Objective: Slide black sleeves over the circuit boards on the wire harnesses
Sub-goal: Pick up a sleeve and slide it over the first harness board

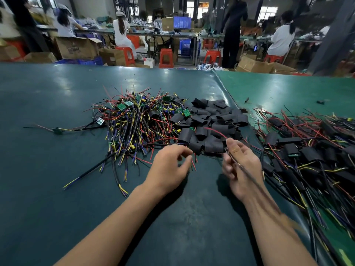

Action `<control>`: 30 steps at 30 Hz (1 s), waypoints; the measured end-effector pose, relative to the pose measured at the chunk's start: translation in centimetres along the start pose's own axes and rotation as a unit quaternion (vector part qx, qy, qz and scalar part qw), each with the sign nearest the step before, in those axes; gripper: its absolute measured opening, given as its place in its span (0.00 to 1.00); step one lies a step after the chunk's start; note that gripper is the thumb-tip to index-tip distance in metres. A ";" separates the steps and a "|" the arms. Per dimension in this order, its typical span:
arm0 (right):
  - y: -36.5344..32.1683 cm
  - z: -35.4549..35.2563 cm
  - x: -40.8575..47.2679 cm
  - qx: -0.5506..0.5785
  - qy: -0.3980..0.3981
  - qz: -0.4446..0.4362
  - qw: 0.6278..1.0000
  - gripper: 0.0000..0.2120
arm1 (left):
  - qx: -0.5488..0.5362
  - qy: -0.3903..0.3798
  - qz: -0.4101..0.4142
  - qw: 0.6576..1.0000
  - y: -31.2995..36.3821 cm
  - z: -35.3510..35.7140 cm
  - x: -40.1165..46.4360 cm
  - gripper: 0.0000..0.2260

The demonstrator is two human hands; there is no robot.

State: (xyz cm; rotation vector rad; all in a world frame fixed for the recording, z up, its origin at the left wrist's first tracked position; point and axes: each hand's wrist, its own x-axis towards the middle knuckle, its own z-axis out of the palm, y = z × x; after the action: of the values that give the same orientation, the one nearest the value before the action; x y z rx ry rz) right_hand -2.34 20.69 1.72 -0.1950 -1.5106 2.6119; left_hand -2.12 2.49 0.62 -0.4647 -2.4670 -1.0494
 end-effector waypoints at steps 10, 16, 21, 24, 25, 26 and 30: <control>-0.9 -1.1 -0.4 0.221 -0.105 0.056 0.968 0.18 | 0.301 -0.169 0.178 0.921 -0.9 1.4 5.3 0.14; -0.9 -1.0 -0.4 0.229 -0.072 0.000 0.971 0.13 | 0.208 -0.129 0.122 0.962 -0.6 1.9 6.1 0.14; -1.0 -1.0 0.2 0.221 -0.034 -0.025 0.974 0.09 | 0.167 -0.190 0.106 0.962 1.4 4.1 7.8 0.14; -1.0 -0.9 0.3 0.203 -0.014 -0.029 0.979 0.08 | 0.233 -0.222 0.106 0.941 2.4 4.8 8.9 0.11; -1.0 -1.0 0.3 0.198 -0.006 -0.029 0.980 0.08 | 0.256 -0.214 0.112 0.936 2.6 4.8 9.1 0.11; -1.0 -1.1 0.4 0.193 0.001 -0.029 0.981 0.07 | 0.275 -0.201 0.121 0.932 2.8 4.8 9.2 0.12; -1.3 -1.4 0.1 0.190 0.003 -0.030 0.981 0.14 | 0.202 -0.110 0.101 0.968 2.6 3.5 7.9 0.17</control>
State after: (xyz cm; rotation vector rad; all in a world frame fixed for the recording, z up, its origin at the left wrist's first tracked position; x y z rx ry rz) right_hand -2.20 22.56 2.12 -0.1187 -0.9691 2.7803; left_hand -8.56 7.84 3.90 -0.7099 -2.6630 -0.4156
